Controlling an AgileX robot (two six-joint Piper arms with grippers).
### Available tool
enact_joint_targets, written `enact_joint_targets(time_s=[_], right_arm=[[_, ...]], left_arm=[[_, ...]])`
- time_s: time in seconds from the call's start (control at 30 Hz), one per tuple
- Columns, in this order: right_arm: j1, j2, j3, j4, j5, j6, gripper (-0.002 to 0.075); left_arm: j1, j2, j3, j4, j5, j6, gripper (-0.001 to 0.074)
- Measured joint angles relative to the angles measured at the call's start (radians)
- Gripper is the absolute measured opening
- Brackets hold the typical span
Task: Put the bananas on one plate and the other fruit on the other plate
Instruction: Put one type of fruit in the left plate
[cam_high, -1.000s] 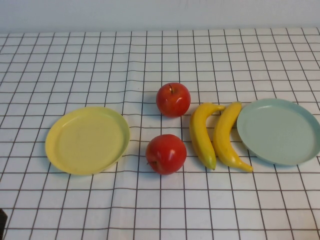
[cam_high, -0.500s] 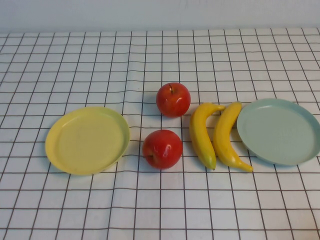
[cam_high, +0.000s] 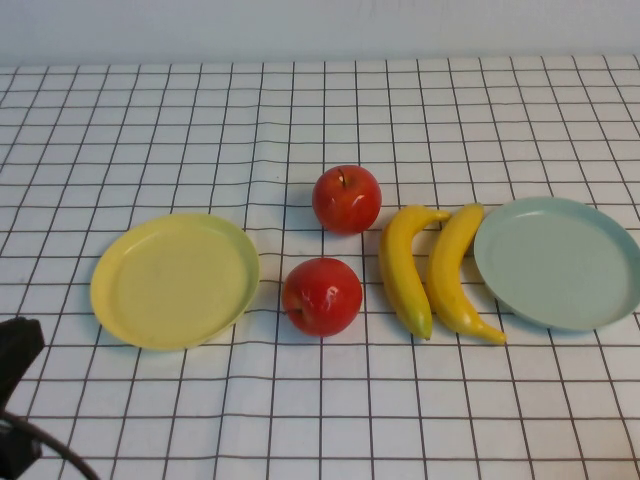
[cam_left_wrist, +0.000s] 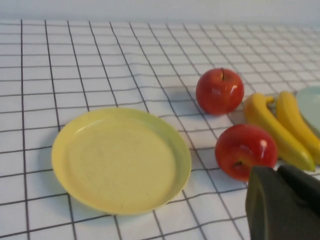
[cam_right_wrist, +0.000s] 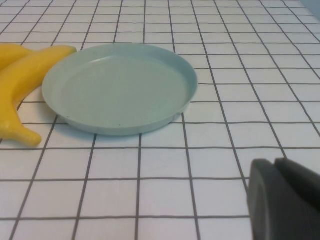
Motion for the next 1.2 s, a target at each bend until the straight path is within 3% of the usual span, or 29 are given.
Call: enact_joint_targets(time_s=[0.17,0.27,0.3,0.5,0.6,0.8,1.2], right_arm=[[0.0,0.0,0.0,0.0,0.0,0.0,-0.0015],[0.0,0.0,0.0,0.0,0.0,0.0,-0.0015],[0.0,0.0,0.0,0.0,0.0,0.0,-0.0015],[0.0,0.0,0.0,0.0,0.0,0.0,-0.0015],[0.0,0.0,0.0,0.0,0.0,0.0,-0.0015],[0.0,0.0,0.0,0.0,0.0,0.0,-0.0015],[0.0,0.0,0.0,0.0,0.0,0.0,-0.0015]], left_arm=[[-0.012,0.183,-0.13,0.129,0.058,0.019,0.0],[-0.091,0.288,-0.196,0.239,0.067,-0.028,0.007],[-0.134,0.315,-0.215,0.266,0.067,-0.045,0.0113],[-0.407,0.542,-0.303,0.357,0.022,-0.179,0.0575],[-0.507,0.693,-0.362,0.371,0.012,-0.192,0.0658],[-0.599,0.953,-0.522,0.442,0.009,-0.192,0.0668],[-0.6,1.304,-0.806,0.534,0.108,-0.24,0.0668]])
